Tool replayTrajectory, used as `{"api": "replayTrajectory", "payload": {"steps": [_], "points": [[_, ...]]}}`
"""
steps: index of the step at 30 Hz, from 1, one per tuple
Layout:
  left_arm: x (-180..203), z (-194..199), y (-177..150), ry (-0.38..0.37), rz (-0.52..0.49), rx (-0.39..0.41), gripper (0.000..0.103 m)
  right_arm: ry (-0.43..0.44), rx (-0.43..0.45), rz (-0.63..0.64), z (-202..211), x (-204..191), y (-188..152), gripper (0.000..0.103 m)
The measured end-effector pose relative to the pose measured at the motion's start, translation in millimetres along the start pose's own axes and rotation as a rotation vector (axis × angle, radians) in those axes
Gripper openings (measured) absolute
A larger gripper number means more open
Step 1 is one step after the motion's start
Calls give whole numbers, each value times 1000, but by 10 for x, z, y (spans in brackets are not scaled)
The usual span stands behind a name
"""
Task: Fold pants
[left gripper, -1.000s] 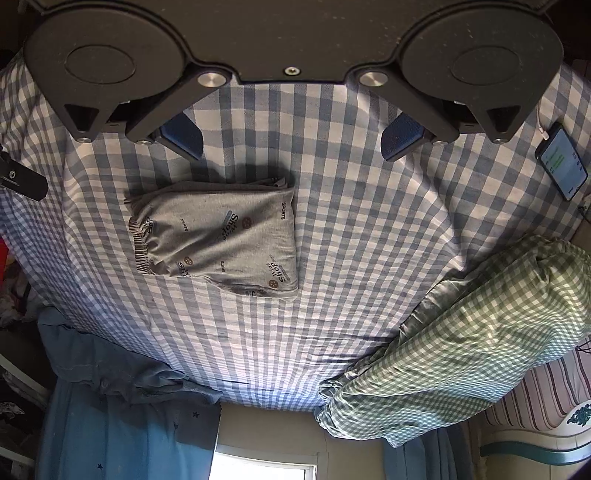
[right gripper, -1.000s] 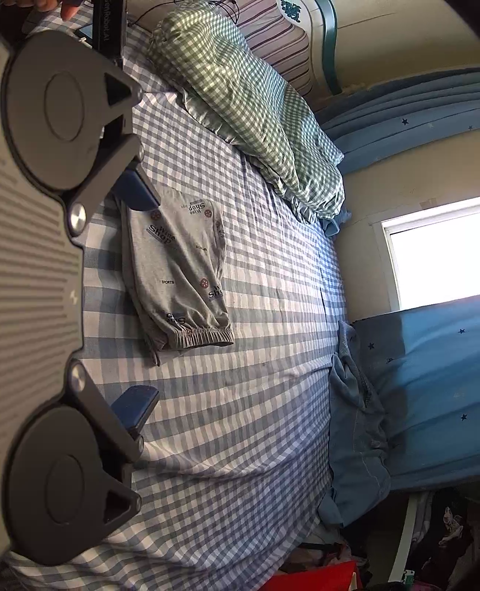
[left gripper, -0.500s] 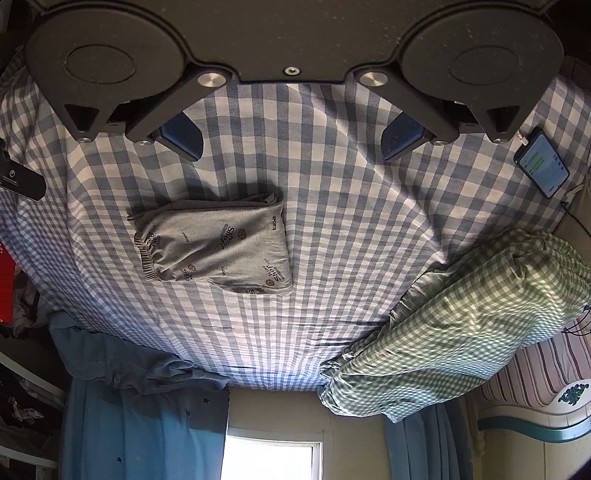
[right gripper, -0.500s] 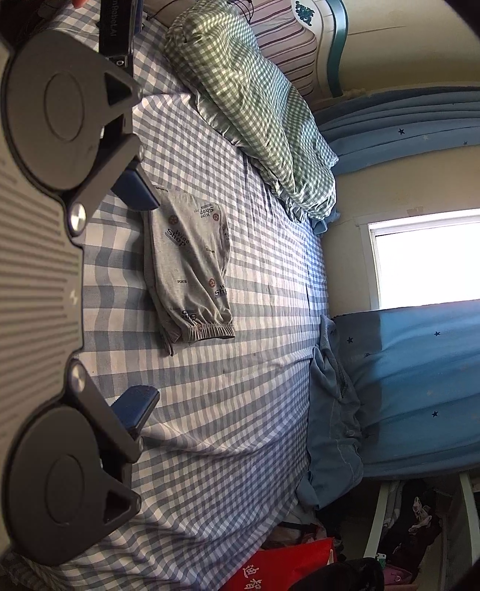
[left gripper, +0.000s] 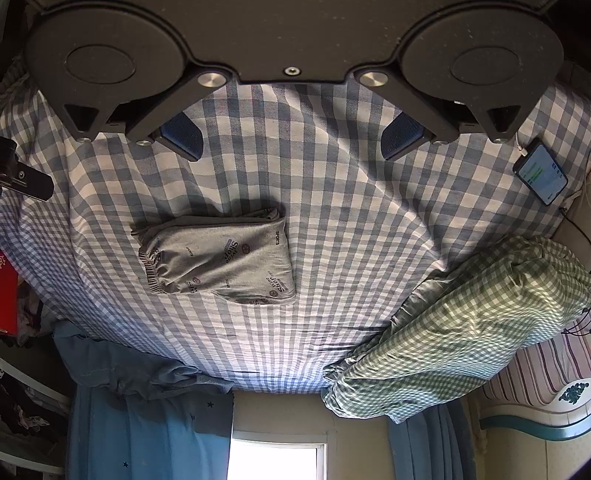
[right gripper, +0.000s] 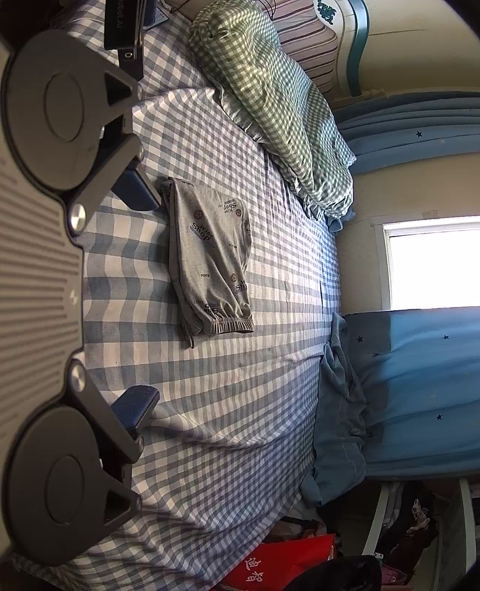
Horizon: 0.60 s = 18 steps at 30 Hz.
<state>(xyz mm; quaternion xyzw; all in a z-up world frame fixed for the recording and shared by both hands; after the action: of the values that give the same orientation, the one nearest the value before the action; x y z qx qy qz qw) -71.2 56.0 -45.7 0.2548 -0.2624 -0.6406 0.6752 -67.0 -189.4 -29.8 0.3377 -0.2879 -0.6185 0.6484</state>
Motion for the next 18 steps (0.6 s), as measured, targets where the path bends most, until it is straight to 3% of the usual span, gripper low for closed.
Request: {"api": "replayTrajectory", "payload": {"steps": [18], "points": [[21, -39, 25, -2, -3, -3, 102, 7, -30, -2, -67, 34, -1, 103]]}}
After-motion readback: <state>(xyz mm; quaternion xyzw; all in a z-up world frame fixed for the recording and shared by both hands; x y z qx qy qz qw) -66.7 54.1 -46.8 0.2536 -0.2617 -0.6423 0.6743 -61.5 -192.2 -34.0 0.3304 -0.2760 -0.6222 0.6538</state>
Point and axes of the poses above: each gripper's, at about its wrist camera, not at the fingertips, and z roughly against the way its jaws point, x to its right, y to its top, the point moved 4 cm from there along -z, roughly the way its jaws point
